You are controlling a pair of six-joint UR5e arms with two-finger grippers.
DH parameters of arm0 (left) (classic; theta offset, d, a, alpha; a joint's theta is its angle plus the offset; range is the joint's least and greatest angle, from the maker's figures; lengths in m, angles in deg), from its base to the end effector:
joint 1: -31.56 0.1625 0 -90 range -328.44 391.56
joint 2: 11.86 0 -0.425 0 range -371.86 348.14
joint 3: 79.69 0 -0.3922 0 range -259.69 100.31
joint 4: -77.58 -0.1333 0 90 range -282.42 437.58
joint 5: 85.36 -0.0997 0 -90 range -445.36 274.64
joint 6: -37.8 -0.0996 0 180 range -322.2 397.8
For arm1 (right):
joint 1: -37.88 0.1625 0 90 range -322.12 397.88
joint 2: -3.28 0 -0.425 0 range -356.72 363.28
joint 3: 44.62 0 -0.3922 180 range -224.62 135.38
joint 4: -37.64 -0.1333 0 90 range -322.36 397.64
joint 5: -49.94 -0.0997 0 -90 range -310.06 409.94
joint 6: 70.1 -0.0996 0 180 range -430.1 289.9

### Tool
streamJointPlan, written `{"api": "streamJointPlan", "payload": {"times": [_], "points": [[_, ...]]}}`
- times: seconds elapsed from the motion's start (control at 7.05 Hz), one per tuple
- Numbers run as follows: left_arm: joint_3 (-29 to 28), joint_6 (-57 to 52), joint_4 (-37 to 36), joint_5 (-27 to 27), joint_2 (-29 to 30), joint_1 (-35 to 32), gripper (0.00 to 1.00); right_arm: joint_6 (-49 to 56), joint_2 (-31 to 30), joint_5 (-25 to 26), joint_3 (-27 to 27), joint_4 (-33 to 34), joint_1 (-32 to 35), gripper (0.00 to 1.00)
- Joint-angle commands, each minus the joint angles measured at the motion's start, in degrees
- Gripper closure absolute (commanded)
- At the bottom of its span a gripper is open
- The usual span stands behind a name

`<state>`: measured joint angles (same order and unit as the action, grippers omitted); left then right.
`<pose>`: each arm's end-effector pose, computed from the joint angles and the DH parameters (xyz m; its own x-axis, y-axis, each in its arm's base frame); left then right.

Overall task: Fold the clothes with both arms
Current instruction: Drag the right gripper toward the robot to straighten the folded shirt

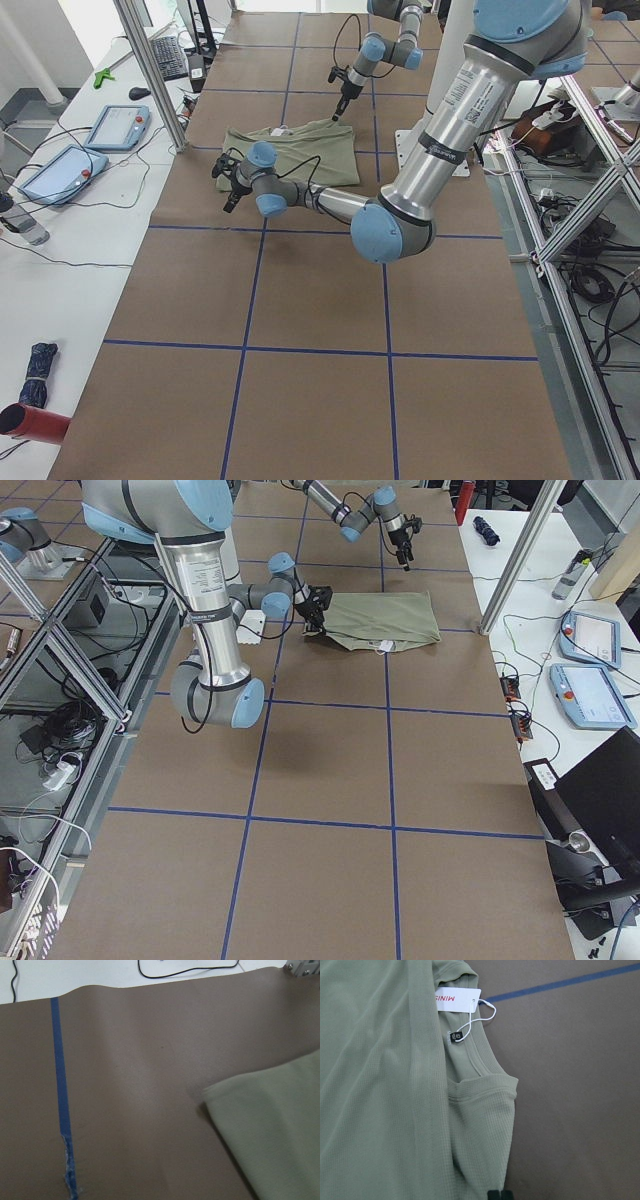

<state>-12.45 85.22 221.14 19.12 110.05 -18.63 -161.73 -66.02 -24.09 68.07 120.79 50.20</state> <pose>0.3926 -0.6404 0.4165 0.6231 0.2756 -0.7319 0.2443 0.8205 0.5169 -0.5251 -0.2792 0.2752 0.6129 0.1618 0.7734 -0.4294 0.8899 0.1540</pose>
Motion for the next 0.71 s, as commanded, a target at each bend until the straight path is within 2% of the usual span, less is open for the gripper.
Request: {"api": "streamJointPlan", "payload": {"times": [0.0,0.14,0.28,0.43,0.57], "points": [[0.0,0.0,0.0,0.0,0.0,0.1,0.0,-1.9,-6.2,4.0,4.4,0.3,-5.0,1.0],[0.1,0.1,0.0,0.0,0.0,0.1,0.0,-4.2,-7.6,5.9,5.7,0.3,-6.8,1.0],[0.1,0.1,0.0,0.0,0.0,0.1,0.0,-5.0,-7.5,6.3,5.6,0.3,-7.1,0.37],[0.1,0.1,0.0,0.0,0.0,0.1,0.0,-4.9,-6.6,6.0,5.5,0.3,-7.3,0.0],[0.3,0.2,0.0,0.0,0.0,0.1,0.0,-3.4,-5.5,5.0,4.4,0.9,-6.7,0.0]]}}
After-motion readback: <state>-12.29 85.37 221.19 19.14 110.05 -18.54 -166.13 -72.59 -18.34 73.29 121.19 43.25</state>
